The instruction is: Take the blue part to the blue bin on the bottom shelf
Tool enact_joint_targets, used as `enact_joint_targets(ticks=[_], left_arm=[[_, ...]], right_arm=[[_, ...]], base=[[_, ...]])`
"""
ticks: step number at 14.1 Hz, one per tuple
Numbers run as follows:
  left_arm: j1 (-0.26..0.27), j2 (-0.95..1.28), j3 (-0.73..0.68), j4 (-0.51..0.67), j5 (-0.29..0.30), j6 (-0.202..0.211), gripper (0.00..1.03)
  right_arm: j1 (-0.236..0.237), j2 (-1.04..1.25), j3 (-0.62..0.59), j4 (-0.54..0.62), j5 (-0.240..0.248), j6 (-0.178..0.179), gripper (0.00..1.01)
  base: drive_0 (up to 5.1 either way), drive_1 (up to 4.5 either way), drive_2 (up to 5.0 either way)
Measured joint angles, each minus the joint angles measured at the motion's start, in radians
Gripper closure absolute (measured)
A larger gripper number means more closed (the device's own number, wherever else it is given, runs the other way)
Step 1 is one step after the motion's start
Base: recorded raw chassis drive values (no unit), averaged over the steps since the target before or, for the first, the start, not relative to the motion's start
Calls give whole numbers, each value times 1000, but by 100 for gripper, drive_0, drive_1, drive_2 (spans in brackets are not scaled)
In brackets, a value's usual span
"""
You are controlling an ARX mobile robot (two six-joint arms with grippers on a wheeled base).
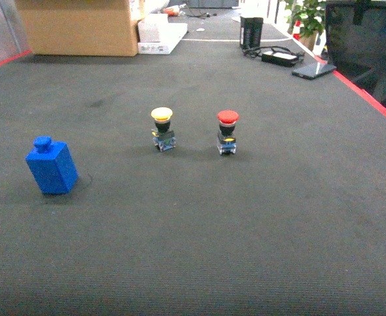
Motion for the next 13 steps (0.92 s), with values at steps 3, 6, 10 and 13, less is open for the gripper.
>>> enact_joint_targets(ticks=[3,6,10,13], left_arm=[[46,511,207,172,49,-8,5],[72,750,344,182,58,5,5],[111,861,492,168,66,48,5],[124,954,631,119,102,53,5]], right_arm=[[0,0,0,-1,0,0,3],[0,0,0,-1,0,0,3],[0,0,0,0,0,0,3],[0,0,0,-1,0,0,3]], base=[[0,0,0],[0,0,0],[0,0,0],[0,0,0]])
